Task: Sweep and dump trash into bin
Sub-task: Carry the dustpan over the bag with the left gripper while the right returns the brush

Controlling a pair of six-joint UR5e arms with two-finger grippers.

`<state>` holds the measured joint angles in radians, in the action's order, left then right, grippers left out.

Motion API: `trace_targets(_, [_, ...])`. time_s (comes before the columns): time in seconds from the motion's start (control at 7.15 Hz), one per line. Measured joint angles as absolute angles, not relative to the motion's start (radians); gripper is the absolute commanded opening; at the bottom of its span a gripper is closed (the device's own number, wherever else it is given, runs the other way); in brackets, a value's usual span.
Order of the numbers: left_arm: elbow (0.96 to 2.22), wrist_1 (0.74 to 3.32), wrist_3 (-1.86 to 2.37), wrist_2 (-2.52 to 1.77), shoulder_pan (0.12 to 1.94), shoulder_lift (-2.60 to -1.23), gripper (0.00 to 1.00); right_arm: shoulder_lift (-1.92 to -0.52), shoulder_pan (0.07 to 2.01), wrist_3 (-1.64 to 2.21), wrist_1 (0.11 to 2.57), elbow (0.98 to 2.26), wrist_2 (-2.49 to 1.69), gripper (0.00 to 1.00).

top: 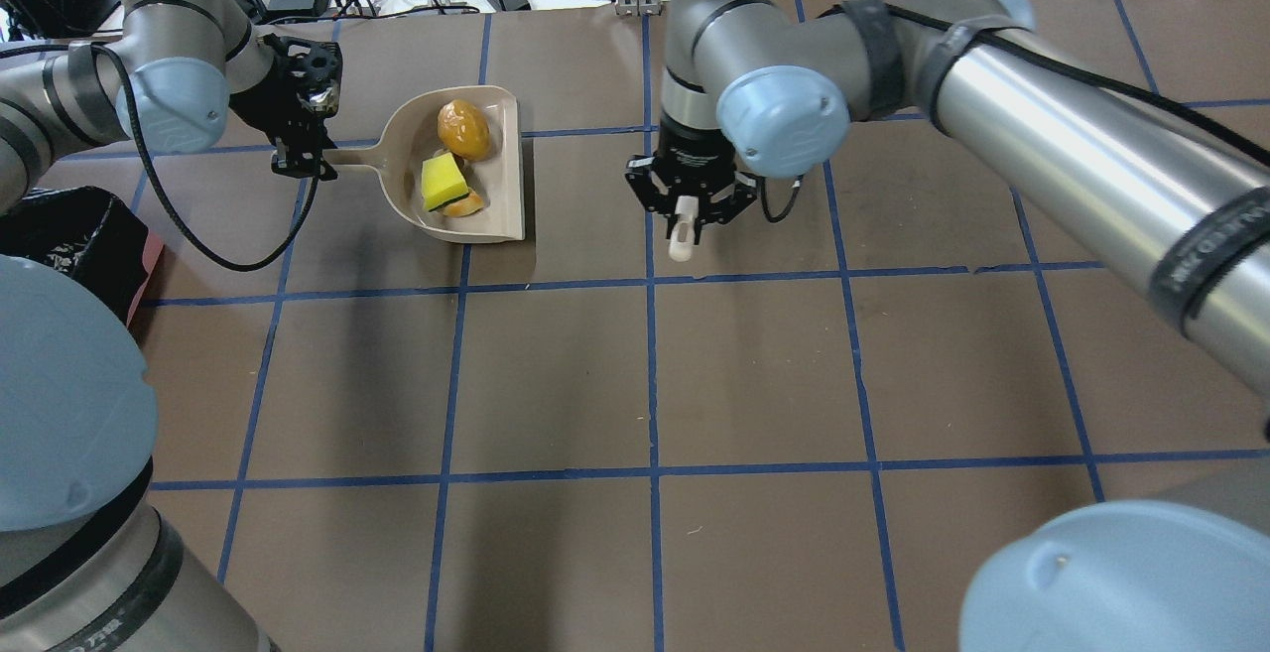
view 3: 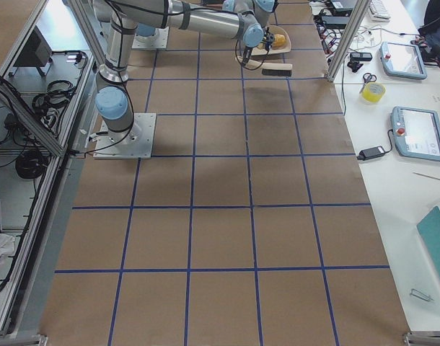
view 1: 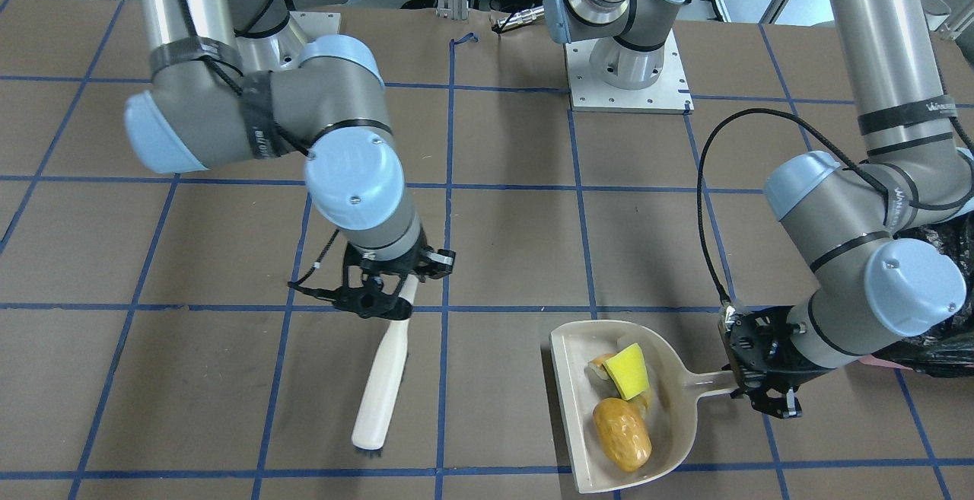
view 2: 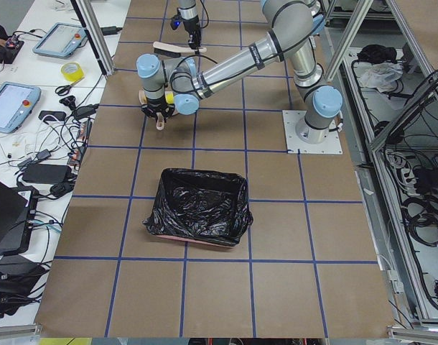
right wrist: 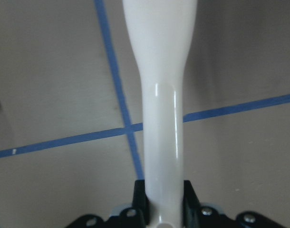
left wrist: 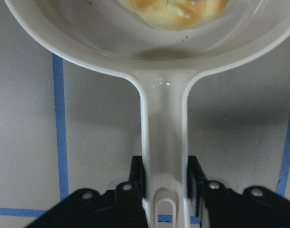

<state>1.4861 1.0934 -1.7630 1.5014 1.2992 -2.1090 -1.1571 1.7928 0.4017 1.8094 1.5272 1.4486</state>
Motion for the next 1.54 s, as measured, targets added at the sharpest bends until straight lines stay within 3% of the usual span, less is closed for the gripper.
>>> trace_targets(0.42, [1.48, 1.114, -1.854, 1.5, 1.198, -2.071, 0.01, -1.263, 1.599, 0.144, 1.804, 1.639, 1.52, 0.0])
trace_targets(0.98, [1.447, 1.244, -2.164, 1.486, 0.965, -1.978, 0.0, -1.275, 1.35, -0.184, 1.803, 1.706, 1.549, 0.0])
trace_targets(1.54, [1.197, 1.615, -2.574, 1.493, 0.686, -1.955, 0.0, -1.261, 1.248, -0.326, 1.829, 1.731, 1.591, 0.0])
